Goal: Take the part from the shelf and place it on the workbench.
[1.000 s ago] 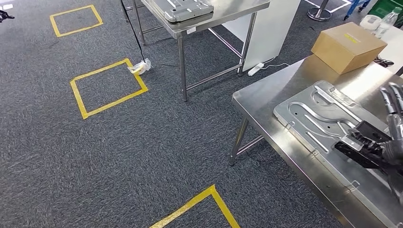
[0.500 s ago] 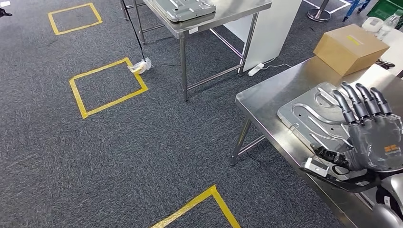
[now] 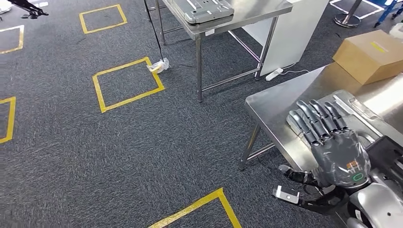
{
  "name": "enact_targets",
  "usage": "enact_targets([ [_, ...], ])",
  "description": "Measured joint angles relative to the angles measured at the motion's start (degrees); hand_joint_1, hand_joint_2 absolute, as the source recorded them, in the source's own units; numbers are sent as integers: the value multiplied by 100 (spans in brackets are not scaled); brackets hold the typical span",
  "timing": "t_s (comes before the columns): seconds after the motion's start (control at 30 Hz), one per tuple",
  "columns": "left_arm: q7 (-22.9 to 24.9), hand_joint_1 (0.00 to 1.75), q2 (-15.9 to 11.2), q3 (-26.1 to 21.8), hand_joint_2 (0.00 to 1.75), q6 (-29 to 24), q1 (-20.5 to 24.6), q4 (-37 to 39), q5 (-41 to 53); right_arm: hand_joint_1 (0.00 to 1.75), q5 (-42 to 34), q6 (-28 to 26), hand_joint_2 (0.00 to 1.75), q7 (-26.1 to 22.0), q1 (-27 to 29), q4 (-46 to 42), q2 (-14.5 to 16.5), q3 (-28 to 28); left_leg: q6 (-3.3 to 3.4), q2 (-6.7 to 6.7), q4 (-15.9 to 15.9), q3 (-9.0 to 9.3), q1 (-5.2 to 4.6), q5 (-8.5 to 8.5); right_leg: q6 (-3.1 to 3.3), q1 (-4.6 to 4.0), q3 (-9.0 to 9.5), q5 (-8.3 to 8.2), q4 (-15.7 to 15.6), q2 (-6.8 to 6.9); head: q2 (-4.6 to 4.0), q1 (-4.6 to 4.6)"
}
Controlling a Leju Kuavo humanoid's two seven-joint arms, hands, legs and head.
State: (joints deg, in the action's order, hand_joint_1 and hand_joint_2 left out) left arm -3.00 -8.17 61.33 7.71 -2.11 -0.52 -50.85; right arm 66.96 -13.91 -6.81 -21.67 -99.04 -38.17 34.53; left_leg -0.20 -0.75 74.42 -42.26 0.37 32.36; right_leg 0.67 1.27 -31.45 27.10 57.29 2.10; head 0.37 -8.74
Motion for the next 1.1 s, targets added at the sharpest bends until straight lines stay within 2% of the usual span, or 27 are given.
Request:
enact_targets([
  [0.03, -3, 0, -4, 0, 0, -4, -1, 0, 17, 0, -27, -7, 0, 33, 30, 12, 27, 53, -21, 21, -43, 24, 17, -84, -10, 6, 11, 11, 3, 53, 0, -1],
  [0.07, -6, 0, -11, 1, 0, -7, -2, 0, 32, 0, -69, -22, 0, 61, 82, 31, 62, 92, -33, 65, -333, 180, 31, -266, -28, 13, 31, 29, 6, 106, 0, -1],
  [0.1, -9, 0, -19, 1, 0, -9, -4, 0, 42, 0, -115, -43, 0, 79, 156, 58, 108, 116, -37, 158, -761, 410, 40, -466, -53, 18, 58, 52, 12, 159, 0, -1],
  [0.17, -14, 0, -30, 2, 0, -10, -3, -1, 51, 0, -215, -98, 0, 81, 368, 162, 249, 139, 4, 327, -1456, 784, 13, -692, -118, -4, 105, 107, 26, 257, 0, 3],
  [0.2, -16, 0, -31, 2, 0, -9, -4, -2, 56, 0, -273, -132, 0, 75, 500, 249, 347, 143, 41, 355, -1595, 852, -1, -705, -149, -25, 125, 128, 26, 306, 0, 6],
  [0.27, -21, 0, -33, 2, 0, 1, -17, -2, 76, 0, -471, -245, 0, 65, 813, 559, 647, 146, 124, 245, -1626, 856, -8, -688, -202, -46, 174, 152, -1, 408, 1, 14],
  [0.3, -27, 0, -33, 2, 0, 10, -27, -2, 90, 0, -615, -332, 0, 66, 991, 791, 843, 140, 158, 188, -1647, 872, 3, -694, -232, -37, 201, 183, 3, 395, 1, 15],
  [0.33, -38, 0, -33, 2, 0, 23, -34, -2, 105, 0, -791, -441, 0, 59, 1172, 1074, 1054, 129, 194, 132, -1671, 891, 14, -700, -257, -20, 195, 251, 67, 303, 1, 16],
  [0.37, -54, 0, -33, 2, 0, 36, -36, -2, 119, 0, -999, -570, 44, 33, 1347, 1408, 1258, 108, 229, 78, -1695, 911, 24, -709, -274, -5, 123, 375, 247, 165, 1, 16],
  [0.4, -78, 0, -33, 2, 0, 50, -38, -1, 131, 0, -1232, -711, 87, -16, 1505, 1793, 1447, 73, 256, 25, -1708, 921, 27, -712, -281, 6, -28, 549, 559, 1, 1, 19],
  [0.43, -105, 0, -33, 2, 0, 68, -37, -1, 138, 0, -1511, -856, 131, -89, 1643, 2244, 1627, 25, 277, -32, -1709, 922, 20, -707, -279, 6, -241, 735, 958, -113, 1, 19],
  [0.47, -134, 0, -33, 2, 0, 84, -39, 0, 141, 0, -1829, -982, 175, -190, 1761, 2749, 1800, -31, 292, -97, -1706, 920, 8, -702, -275, 3, -468, 883, 1359, -164, 0, 20],
  [0.5, -163, 0, -32, 0, 0, 99, -45, 0, 140, 0, -2155, -1087, 175, -309, 1853, 3280, 1967, -90, 302, -167, -1700, 921, -6, -694, -268, -1, -639, 938, 1633, -185, 1, 20],
  [0.53, -187, 0, -30, -3, 0, 112, -53, 0, 138, 0, -2485, -1159, 175, -450, 1914, 3835, 2123, -151, 309, -236, -1692, 928, -20, -685, -255, -4, -710, 871, 1693, -196, 1, 20],
  [0.57, -203, 0, -26, -7, 0, 119, -64, 0, 137, 0, -2796, -1186, 175, -592, 1953, 4386, 2267, -218, 310, -309, -1682, 941, -29, -673, -233, -8, -664, 692, 1518, -210, 1, 19],
  [0.6, -213, 0, -20, -10, 0, 122, -71, 0, 138, 0, -3071, -1181, 175, -717, 1979, 4909, 2396, -291, 308, -376, -1670, 956, -34, -659, -209, -11, -530, 463, 1185, -242, 1, 19],
  [0.67, -215, 0, 4, -21, 0, 125, -80, 1, 137, 0, -3616, -963, 175, -875, 2052, 5967, 2633, -497, 283, -519, -1637, 963, -33, -626, -156, -17, -208, 135, 447, -472, 1, 19],
  [0.73, -204, 0, 30, -47, 0, 125, -92, 2, 130, 0, -4102, -556, 175, -869, 2160, 6838, 2822, -754, 228, -645, -1618, 937, -11, -611, -128, -41, -75, 78, 143, -610, 1, 20],
  [0.8, -156, 0, 48, -91, 0, 126, -121, 5, 128, 0, -4627, 66, 175, -590, 2246, 7456, 2979, -1069, 156, -707, -1625, 921, 5, -606, -94, -47, -42, 64, 93, -500, 2, 21],
  [0.83, -122, 0, 57, -109, 0, 127, -131, 7, 128, 0, -4906, 408, 175, -378, 2276, 7697, 3052, -1255, 126, -603, -1586, 909, -2, -570, -61, -37, -9, 55, 52, -445, 2, 20],
  [0.87, -88, 0, 67, -122, 0, 126, -130, 8, 128, 0, -5203, 754, 175, -126, 2301, 7917, 3121, -1456, 99, -444, -1456, 854, -12, -477, -26, -25, 25, 44, 10, -379, 1, 14],
  [0.93, -33, 0, 81, -138, 0, 115, -99, 9, 128, 0, -5706, 1218, 175, 367, 2352, 8260, 3246, -1878, 52, -99, -866, 582, -12, -139, 27, -29, 72, 50, -31, -230, 0, 4],
  [0.97, -15, 0, 89, -147, 0, 104, -82, 9, 128, 0, -5916, 1340, 175, 572, 2380, 8397, 3310, -2090, 27, -36, -483, 386, 5, 40, 39, -37, 81, 62, -28, -147, 0, 2],
  [1.0, -3, 0, 98, -156, 0, 86, -73, 9, 128, 0, -6084, 1405, 175, 717, 2403, 8510, 3364, -2291, 5, -10, -181, 231, 21, 143, 41, -43, 87, 75, -24, -67, 0, 2],
  [1.03, 3, 0, 112, -162, 0, 65, -72, 9, 128, 0, -6212, 1425, 175, 792, 2421, 8597, 3421, -2468, -14, 8, -48, 162, 37, 145, 37, -46, 94, 87, -20, 8, 0, 2],
  [1.07, 7, 0, 124, -166, 0, 39, -75, 9, 129, 0, -6308, 1426, 175, 811, 2430, 8660, 3472, -2614, -27, 31, -127, 204, 49, 44, 28, -45, 104, 100, -15, 71, 1, 2],
  [1.1, 9, 0, 133, -166, 0, 16, -81, 9, 133, 0, -6377, 1425, 175, 799, 2431, 8709, 3527, -2743, -35, 82, -446, 380, 59, -144, 13, -42, 120, 118, -7, 128, 1, 2],
])
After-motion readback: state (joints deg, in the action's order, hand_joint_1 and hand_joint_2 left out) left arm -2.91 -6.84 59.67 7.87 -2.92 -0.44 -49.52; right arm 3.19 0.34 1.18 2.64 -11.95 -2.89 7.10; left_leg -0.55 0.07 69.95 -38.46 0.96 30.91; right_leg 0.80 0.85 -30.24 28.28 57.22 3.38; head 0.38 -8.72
